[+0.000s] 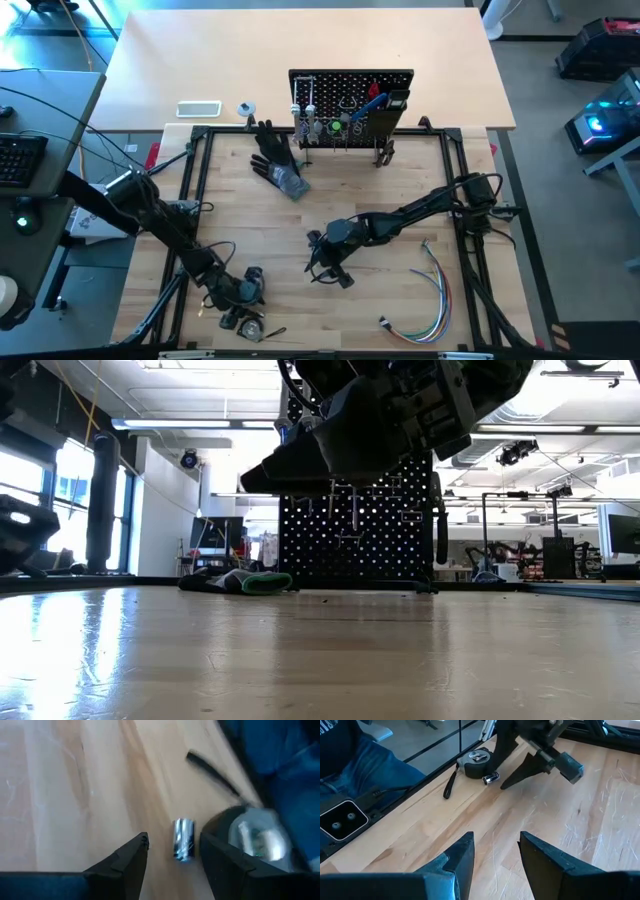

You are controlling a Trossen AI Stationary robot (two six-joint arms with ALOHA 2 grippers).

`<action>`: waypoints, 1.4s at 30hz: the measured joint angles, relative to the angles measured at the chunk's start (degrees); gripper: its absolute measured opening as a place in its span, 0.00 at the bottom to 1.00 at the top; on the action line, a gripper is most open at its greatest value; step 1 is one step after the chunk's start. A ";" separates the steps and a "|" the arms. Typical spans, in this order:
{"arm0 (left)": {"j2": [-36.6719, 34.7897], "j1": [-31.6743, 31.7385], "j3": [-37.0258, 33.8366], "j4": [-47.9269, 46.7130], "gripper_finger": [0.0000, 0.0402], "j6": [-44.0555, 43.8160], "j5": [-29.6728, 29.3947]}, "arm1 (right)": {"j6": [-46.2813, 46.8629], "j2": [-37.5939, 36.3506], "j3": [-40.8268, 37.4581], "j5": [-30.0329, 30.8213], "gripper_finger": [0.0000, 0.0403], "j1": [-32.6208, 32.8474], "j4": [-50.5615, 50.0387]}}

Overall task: Hang tools onto peg board
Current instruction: Put the silver socket into the black bin on the pegboard

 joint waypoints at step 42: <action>3.37 20.31 1.96 -4.25 0.16 12.50 -11.48 | -3.46 2.47 -0.02 10.66 0.37 -0.19 -3.05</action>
